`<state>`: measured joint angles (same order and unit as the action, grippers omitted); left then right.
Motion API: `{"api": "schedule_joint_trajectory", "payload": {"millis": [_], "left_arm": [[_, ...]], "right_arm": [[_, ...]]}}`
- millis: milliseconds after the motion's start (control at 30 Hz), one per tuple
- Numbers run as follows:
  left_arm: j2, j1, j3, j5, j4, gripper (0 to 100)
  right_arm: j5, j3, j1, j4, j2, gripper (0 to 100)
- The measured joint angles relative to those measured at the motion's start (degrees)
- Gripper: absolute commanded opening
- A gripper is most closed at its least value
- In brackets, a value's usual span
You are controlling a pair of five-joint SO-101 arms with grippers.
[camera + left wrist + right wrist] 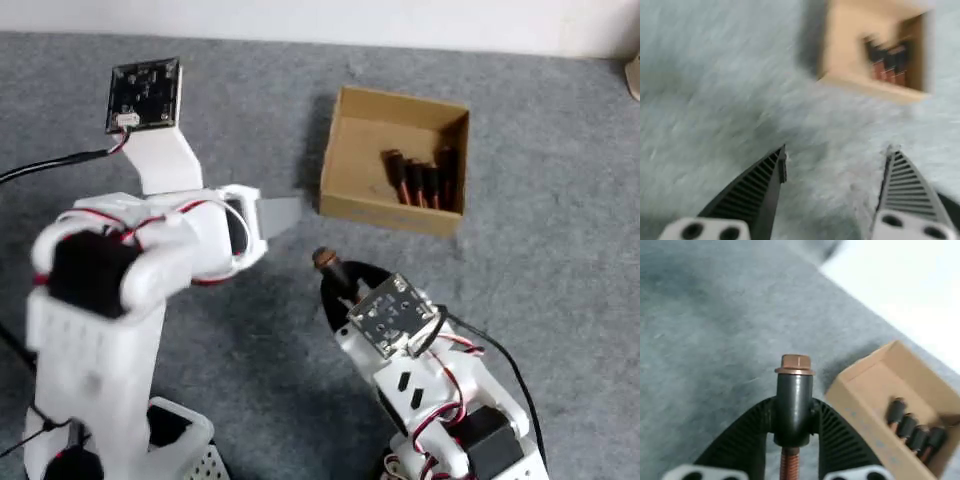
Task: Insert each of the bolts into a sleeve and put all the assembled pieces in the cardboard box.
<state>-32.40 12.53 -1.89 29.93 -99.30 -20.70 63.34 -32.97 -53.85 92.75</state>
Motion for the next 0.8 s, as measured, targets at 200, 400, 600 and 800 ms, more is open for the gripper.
{"api": "schedule_joint_trajectory", "payload": {"millis": [200, 400, 600, 800], "left_arm": [[0.0, -3.4, 13.1, -3.7, 0.0, 30], [-2.3, -3.5, 16.0, -4.7, 0.0, 30], [-17.1, -3.5, 17.0, -8.3, 0.0, 30], [-31.6, -4.8, 29.9, -11.5, 2.4, 30]], "right_arm": [[-0.8, -0.3, 8.0, 7.4, -9.8, 0.4], [-0.8, -10.3, 11.8, 10.6, -27.6, 0.4], [-0.8, -25.4, 16.7, 11.1, -44.2, 0.4], [-0.8, -40.1, 20.5, 11.1, -61.5, 0.4]]}}
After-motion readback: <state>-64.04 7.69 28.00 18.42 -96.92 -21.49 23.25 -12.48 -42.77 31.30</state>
